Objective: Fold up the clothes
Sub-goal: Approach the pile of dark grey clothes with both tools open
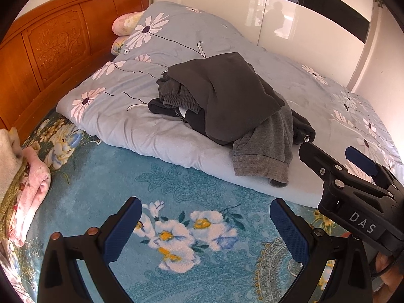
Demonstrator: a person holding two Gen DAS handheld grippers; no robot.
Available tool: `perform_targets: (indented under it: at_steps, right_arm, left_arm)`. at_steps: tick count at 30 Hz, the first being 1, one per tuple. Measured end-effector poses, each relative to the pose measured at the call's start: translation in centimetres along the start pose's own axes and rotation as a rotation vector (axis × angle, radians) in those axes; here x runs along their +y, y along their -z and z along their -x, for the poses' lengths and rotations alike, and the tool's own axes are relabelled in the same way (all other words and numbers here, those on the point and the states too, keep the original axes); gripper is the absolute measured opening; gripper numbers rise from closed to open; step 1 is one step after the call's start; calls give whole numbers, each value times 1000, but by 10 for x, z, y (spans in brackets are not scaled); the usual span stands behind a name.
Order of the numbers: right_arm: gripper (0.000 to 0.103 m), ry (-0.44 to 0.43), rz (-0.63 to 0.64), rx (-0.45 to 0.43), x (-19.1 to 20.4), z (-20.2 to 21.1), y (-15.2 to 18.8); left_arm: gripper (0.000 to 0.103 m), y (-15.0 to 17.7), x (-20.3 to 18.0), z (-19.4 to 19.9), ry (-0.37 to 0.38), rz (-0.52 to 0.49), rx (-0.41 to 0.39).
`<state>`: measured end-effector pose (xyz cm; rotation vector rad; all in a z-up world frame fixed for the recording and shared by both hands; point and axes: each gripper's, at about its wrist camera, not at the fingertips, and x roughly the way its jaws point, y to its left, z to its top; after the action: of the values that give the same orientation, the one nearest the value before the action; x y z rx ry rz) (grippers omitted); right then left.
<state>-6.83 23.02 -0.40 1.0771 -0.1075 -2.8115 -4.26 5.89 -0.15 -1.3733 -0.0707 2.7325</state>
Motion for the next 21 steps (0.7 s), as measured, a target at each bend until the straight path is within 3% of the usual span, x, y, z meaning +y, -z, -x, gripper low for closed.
perform_targets:
  at_steps: [6, 21]
  right_arm:
    - [101, -13, 8, 11, 1, -4, -2]
    - [101, -40, 44, 10, 13, -7, -8]
  left_arm:
    - [103, -6, -5, 3, -15, -57, -20]
    - [103, -7, 3, -1, -31, -36, -11]
